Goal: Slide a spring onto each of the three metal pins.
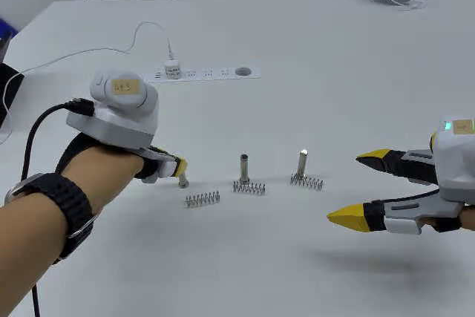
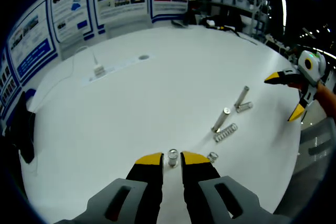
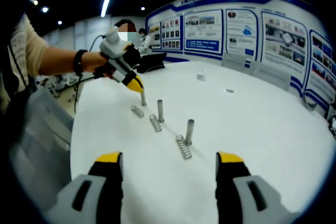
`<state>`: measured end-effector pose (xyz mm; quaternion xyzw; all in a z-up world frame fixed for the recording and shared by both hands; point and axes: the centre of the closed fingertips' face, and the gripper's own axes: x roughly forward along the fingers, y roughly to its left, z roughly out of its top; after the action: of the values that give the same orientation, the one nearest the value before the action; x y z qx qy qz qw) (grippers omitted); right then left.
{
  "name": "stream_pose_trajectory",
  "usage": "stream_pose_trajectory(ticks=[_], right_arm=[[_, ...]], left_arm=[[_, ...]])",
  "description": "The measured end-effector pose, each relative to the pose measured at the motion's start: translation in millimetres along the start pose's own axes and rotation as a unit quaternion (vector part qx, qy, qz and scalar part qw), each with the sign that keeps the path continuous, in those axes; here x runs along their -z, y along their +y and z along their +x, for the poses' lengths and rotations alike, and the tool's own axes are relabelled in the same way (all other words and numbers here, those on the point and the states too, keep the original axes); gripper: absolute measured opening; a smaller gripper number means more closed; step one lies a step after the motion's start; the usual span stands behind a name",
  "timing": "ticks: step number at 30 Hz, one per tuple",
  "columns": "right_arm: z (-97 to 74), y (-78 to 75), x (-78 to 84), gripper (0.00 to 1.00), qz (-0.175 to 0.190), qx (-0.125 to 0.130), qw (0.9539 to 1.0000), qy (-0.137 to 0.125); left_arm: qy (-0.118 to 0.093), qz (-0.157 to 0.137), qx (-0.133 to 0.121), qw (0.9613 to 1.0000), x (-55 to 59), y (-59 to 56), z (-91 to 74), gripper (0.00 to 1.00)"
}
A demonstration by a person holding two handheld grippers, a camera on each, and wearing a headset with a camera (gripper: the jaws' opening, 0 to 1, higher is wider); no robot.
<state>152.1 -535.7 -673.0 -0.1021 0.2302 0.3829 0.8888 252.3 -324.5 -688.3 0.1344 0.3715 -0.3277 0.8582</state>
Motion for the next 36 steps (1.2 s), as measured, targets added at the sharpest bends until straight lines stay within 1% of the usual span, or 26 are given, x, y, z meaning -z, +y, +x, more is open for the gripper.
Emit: stream_pose_trajectory(ticks=[8,13,18,23,27,29,33,35,36], right_arm=[[-0.1,1.2,-0.9,0.73,-0.002,-0.001,1.0,0.0],[0.3,2.3,-0.5,0.73,-0.003,-0.002,1.0,0.001],[0.2,2.2,-1.5,0.73,-0.003,-0.001,1.0,0.001],[1.2,3.2,-0.9,0.73,-0.004,-0.003,1.0,0.004],[0.9,2.6,-1.0,0.73,-0.004,-0.002,1.0,0.004],[0.9,2.6,-1.0,0.73,-0.003,-0.002,1.0,0.004],[2.1,4.1,0.1,0.73,-0.004,-0.003,1.0,0.007],[2.5,4.8,0.5,0.73,-0.004,-0.004,1.0,0.008],[2.5,4.9,0.6,0.73,-0.004,-0.004,1.0,0.008]], left_arm=[[-0.014,0.005,0.003,0.9999,-1.4,-2.0,-5.7,0.18],[-0.015,0.0,0.003,0.9999,4.8,-2.6,-8.1,0.22],[-0.019,-0.002,0.003,0.9998,8.4,-4.4,-13.9,0.25],[-0.022,-0.003,0.01,0.9997,13.2,-8.7,-18.8,0.27],[-0.022,0.003,0.019,0.9996,21.5,-15.2,-22.1,0.27],[-0.025,0.007,0.03,0.9992,24.4,-20.7,-23.5,0.27],[-0.032,0.026,0.048,0.998,27.8,-29.3,-22.3,0.26],[-0.031,0.029,0.054,0.9977,31.1,-31.3,-19.7,0.26],[-0.034,0.032,0.061,0.9971,32.2,-33.2,-17.9,0.26]])
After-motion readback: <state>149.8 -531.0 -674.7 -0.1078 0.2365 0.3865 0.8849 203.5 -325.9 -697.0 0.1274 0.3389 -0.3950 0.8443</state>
